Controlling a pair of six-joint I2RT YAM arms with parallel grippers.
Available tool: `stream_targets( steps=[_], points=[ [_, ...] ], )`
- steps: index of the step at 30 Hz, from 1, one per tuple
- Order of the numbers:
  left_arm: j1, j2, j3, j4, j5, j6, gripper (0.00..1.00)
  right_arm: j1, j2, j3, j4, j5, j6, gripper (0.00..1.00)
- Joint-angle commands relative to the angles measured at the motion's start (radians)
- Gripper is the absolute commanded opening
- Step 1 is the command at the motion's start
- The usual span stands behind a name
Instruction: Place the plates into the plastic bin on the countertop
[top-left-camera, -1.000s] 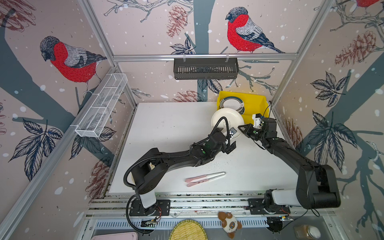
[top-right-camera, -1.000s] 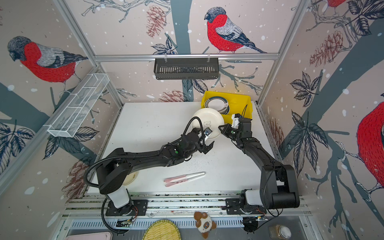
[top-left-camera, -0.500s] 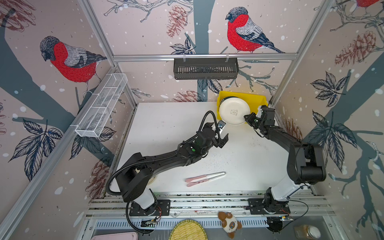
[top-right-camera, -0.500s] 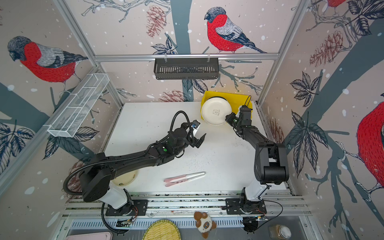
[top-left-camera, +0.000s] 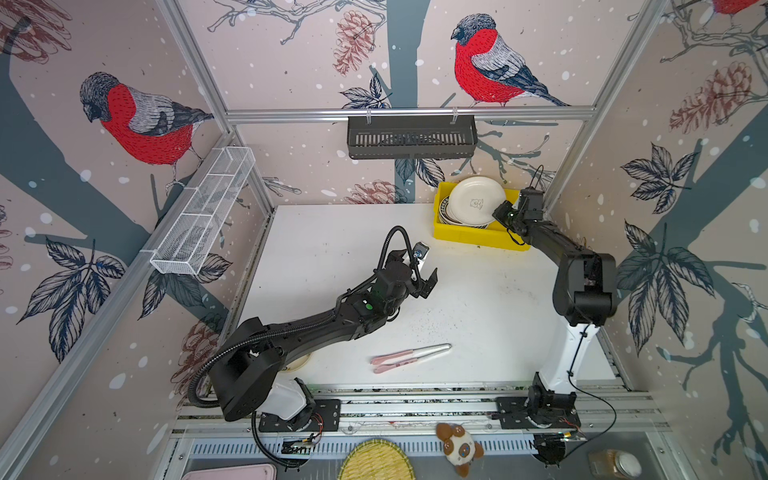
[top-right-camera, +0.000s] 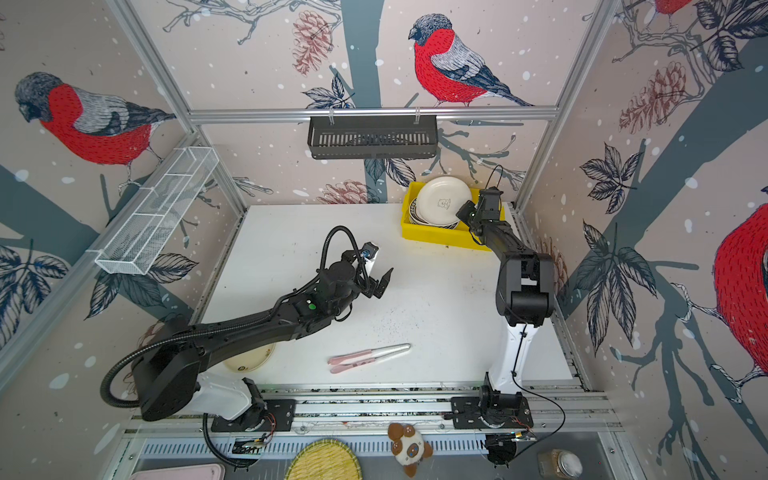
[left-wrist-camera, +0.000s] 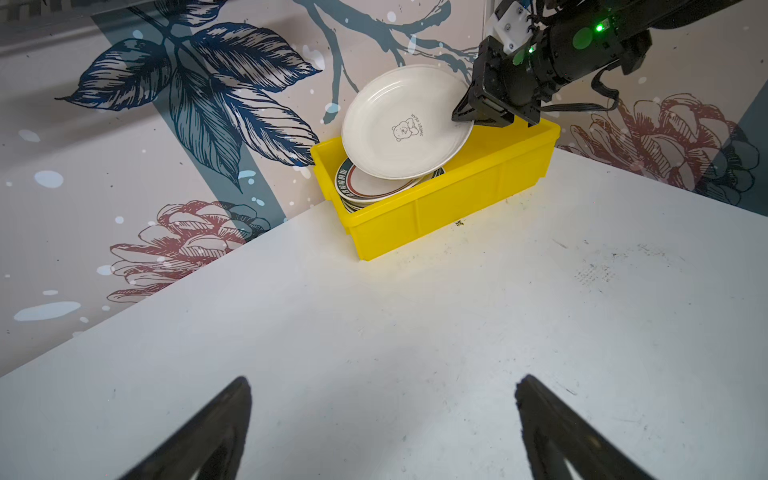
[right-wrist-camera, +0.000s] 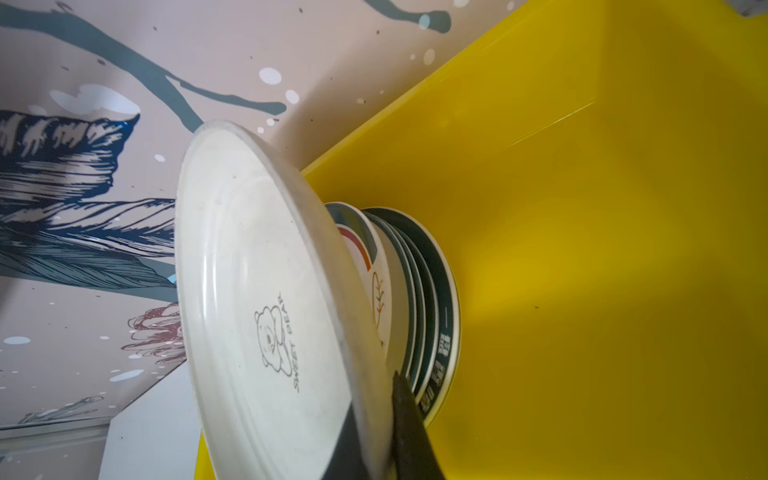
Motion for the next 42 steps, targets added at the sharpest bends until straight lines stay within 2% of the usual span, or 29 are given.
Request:
stream_targets(
  steps=[1, 5, 10, 11, 12, 13, 14, 16, 17, 20, 25, 29, 33, 35, 39, 42],
  points=[
    [0.013, -0.019, -0.013, 0.047, -0.022, -0.012, 0.98, 0.028, 0.048, 0.086, -0.083, 0.072, -0.052, 0.00],
    [0.032, -0.026, -0.019, 0.044, -0.028, -0.010, 0.98, 0.047, 0.101, 0.167, -0.138, 0.090, -0.048, 0.01],
    [0.040, -0.040, -0.030, 0.049, -0.020, -0.015, 0.98, 0.070, 0.155, 0.269, -0.238, 0.144, -0.076, 0.15],
    [0.040, -0.039, -0.028, 0.042, -0.022, -0.018, 0.98, 0.076, 0.162, 0.289, -0.264, 0.156, -0.086, 0.26],
    [0.040, -0.041, -0.026, 0.037, -0.026, -0.020, 0.98, 0.081, 0.162, 0.296, -0.275, 0.164, -0.100, 0.41],
    [0.040, -0.042, -0.026, 0.031, -0.034, -0.022, 0.98, 0.091, 0.154, 0.290, -0.275, 0.181, -0.115, 0.61],
    [0.041, -0.045, -0.026, 0.028, -0.044, -0.027, 0.98, 0.100, 0.142, 0.277, -0.267, 0.200, -0.133, 0.75],
    [0.047, -0.052, -0.029, 0.028, -0.045, -0.038, 0.98, 0.117, 0.111, 0.246, -0.247, 0.244, -0.164, 0.90],
    [0.051, -0.054, -0.029, 0.027, -0.038, -0.043, 0.98, 0.125, 0.096, 0.232, -0.236, 0.265, -0.178, 0.94],
    [0.058, -0.053, -0.018, 0.004, -0.039, -0.060, 0.98, 0.131, 0.058, 0.207, -0.231, 0.287, -0.199, 1.00],
    [0.067, -0.066, 0.011, -0.109, -0.062, -0.135, 0.98, 0.167, -0.058, 0.143, -0.244, 0.385, -0.254, 1.00],
    [0.102, -0.100, 0.054, -0.347, -0.114, -0.320, 0.98, 0.231, -0.253, -0.059, -0.134, 0.450, -0.289, 1.00],
    [0.237, -0.136, 0.069, -0.636, 0.025, -0.574, 0.98, 0.268, -0.441, -0.264, -0.059, 0.416, -0.255, 1.00],
    [0.281, -0.197, 0.019, -0.703, 0.053, -0.670, 0.98, 0.289, -0.537, -0.369, -0.025, 0.408, -0.243, 1.00],
    [0.293, -0.303, -0.039, -0.831, -0.056, -0.790, 0.98, 0.306, -0.682, -0.529, 0.032, 0.381, -0.226, 1.00],
    [0.338, -0.358, -0.080, -0.887, -0.038, -0.855, 0.98, 0.306, -0.761, -0.591, 0.034, 0.377, -0.225, 1.00]
  ],
)
